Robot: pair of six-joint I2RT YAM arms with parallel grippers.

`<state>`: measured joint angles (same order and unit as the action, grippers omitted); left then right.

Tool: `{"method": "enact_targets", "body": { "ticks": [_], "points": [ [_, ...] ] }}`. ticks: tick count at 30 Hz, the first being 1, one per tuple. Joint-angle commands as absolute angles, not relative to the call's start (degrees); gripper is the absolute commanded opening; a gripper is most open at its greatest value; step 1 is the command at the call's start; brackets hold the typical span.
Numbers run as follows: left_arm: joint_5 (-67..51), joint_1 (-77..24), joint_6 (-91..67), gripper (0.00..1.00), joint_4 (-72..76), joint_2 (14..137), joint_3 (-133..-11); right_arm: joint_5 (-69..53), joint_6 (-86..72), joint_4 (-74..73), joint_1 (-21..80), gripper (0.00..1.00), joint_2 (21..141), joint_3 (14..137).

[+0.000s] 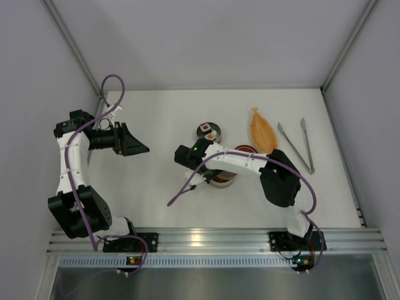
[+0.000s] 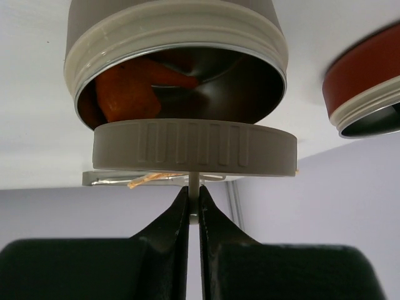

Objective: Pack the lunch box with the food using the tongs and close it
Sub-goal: Close the box lid on the packing box.

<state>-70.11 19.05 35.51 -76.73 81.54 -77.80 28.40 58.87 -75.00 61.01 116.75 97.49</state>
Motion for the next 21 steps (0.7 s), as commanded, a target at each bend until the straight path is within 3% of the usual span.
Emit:
{"method": "enact_targets", "body": {
  "ticks": [1,21],
  "points": [
    [-73.0,19.4,39.6,0.98,-82.1,81.6,-77.0,32.2,57.2,-84.4,62.7,0.00,117.2,99.8],
    [-72.9,19.5,43.3,0.98,-85.4,82.6,-76.6,31.1,55.0,-84.9,65.0,0.02,121.1,101.9]
  ]
}}
